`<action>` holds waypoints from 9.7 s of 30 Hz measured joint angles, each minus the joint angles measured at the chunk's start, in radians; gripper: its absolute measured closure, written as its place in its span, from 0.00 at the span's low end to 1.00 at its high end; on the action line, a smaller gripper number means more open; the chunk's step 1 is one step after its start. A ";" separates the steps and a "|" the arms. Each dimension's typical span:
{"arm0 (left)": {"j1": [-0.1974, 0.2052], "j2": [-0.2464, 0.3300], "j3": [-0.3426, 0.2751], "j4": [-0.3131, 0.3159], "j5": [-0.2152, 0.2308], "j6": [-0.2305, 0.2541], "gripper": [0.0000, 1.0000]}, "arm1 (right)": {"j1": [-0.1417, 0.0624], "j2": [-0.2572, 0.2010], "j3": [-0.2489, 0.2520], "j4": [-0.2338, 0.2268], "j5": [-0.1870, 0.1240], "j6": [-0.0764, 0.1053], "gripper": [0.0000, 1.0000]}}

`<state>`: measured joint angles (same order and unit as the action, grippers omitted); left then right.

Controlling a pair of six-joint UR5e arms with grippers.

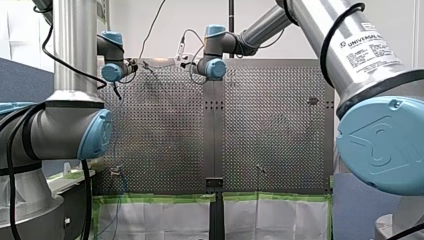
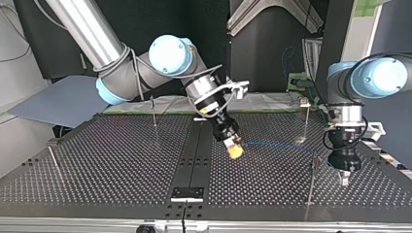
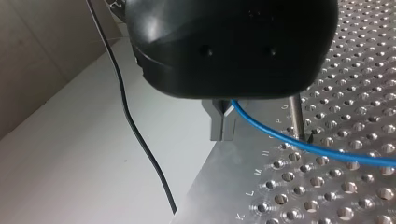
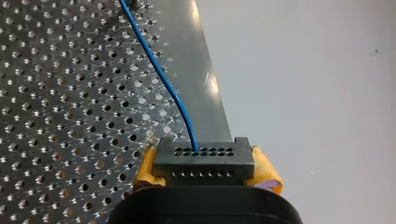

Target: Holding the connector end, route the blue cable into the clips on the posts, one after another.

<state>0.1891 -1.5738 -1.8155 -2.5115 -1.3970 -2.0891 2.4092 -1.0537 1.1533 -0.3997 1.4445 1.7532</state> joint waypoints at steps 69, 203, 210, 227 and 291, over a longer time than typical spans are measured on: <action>0.035 -0.149 0.078 0.066 0.053 -0.122 1.00 | -0.094 0.094 -0.149 0.069 -0.039 0.029 1.00; -0.211 0.229 -0.009 -0.718 -0.138 0.248 0.00 | -0.121 0.094 -0.148 0.153 -0.049 0.019 1.00; -0.213 0.220 -0.009 -0.700 -0.187 0.312 0.00 | -0.125 0.094 -0.148 0.155 -0.051 0.017 1.00; -0.199 0.233 -0.009 -0.610 -0.195 0.418 0.00 | -0.131 0.095 -0.148 0.156 -0.053 0.018 1.00; -0.157 0.218 -0.008 -0.597 -0.145 0.573 0.00 | -0.141 0.096 -0.146 0.157 -0.086 0.019 1.00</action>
<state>0.0326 -1.3555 -1.8240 -3.1087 -1.5420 -1.5156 2.2683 -0.9575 1.0073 -0.2426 1.3589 1.7720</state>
